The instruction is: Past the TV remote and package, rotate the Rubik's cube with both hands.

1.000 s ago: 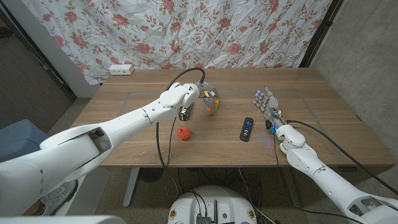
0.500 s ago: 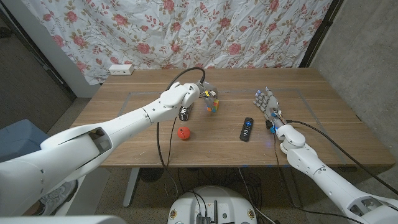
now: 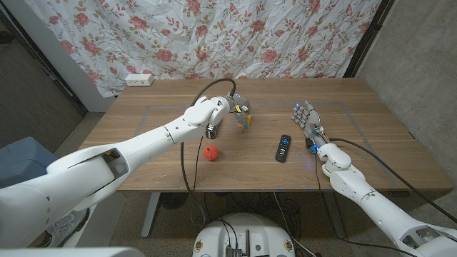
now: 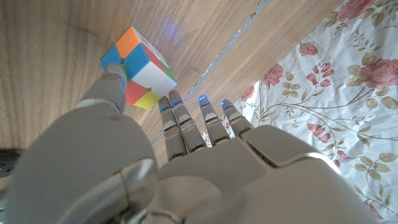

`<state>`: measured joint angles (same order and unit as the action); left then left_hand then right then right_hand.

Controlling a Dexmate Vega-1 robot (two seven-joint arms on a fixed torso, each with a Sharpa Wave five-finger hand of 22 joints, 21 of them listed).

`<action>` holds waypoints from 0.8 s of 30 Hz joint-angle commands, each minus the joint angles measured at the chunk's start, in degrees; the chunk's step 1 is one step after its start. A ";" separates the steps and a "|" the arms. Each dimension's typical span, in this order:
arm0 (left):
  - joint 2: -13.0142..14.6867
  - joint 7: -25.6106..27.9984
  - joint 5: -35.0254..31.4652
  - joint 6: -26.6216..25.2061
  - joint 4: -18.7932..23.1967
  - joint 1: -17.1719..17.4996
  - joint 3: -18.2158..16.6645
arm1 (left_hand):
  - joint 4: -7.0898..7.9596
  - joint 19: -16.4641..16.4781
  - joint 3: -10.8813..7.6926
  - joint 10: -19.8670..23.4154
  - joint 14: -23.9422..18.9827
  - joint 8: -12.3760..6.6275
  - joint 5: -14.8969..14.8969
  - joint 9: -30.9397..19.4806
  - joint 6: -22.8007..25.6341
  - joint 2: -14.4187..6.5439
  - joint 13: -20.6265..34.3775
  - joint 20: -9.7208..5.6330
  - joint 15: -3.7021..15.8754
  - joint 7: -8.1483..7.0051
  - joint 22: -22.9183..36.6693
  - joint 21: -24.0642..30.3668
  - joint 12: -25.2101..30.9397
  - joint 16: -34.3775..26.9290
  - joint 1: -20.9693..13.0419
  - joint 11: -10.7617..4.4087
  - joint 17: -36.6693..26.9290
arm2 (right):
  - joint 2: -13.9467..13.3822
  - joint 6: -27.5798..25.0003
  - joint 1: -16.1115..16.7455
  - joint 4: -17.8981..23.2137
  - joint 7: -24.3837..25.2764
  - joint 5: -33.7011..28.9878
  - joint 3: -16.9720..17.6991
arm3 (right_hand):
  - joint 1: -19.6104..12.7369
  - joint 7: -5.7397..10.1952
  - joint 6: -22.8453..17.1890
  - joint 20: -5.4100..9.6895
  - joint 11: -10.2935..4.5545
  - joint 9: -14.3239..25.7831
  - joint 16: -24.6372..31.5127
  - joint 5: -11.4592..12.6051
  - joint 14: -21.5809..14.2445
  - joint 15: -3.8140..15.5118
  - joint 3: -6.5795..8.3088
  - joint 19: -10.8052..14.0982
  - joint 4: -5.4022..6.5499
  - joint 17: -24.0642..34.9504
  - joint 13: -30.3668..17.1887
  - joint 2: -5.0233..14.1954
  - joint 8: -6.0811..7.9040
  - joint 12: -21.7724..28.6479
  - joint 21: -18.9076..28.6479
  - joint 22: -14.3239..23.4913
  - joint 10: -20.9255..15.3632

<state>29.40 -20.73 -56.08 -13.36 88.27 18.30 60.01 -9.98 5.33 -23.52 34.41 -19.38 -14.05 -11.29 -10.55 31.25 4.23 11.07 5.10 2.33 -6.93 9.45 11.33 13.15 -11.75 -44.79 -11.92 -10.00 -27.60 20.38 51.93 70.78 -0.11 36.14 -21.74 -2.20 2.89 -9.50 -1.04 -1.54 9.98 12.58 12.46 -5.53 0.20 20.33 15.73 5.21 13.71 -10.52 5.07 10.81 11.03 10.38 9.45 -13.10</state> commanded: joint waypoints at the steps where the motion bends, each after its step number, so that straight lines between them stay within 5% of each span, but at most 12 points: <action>1: -0.01 2.59 -0.64 -0.30 -0.25 0.67 -0.19 | 0.15 1.44 -0.49 2.25 -1.86 -0.70 -0.35 -0.36 1.82 -0.08 0.27 0.01 5.92 -0.01 0.22 0.22 0.63 -0.66 -1.17 -0.14 -0.12 | 0.04 -0.24 -0.11 -0.22 0.02 0.08 0.00 | 0.36 0.21 -0.38 -0.43 0.30 0.25 0.30 0.00 -0.31 0.30 0.06 0.35 0.14 0.13 -0.15 0.62 0.13 -0.04 0.36 0.16 -0.31; 24: -0.94 3.84 -1.10 -1.58 -1.63 0.58 0.21 | 0.47 5.62 -0.14 12.11 -7.24 -1.76 -0.17 -0.44 7.95 -1.33 1.05 -0.94 6.68 -0.79 0.24 0.19 2.08 -1.69 -2.63 -0.55 -0.28 | 0.37 -0.77 -0.82 -1.29 -0.18 0.31 -0.12 | 0.39 0.23 -0.53 -0.44 0.24 0.25 0.28 0.00 -0.31 0.26 0.16 0.37 0.21 0.12 -0.15 0.73 0.15 -0.04 0.37 0.16 -0.32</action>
<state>28.88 -17.29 -57.21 -14.45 87.35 18.95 59.93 -9.74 10.08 -23.73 45.07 -25.64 -15.30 -11.26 -10.80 37.83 3.00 11.68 4.20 2.49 -7.63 9.45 11.32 14.71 -13.07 -46.93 -12.35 -9.99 -27.34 19.98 51.24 69.80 -0.35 36.31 -21.82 -2.20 2.89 -9.50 -1.03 -1.54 9.98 12.58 12.47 -5.53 0.20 20.33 15.74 5.21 13.71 -10.52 5.07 10.81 11.03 10.38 9.44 -13.10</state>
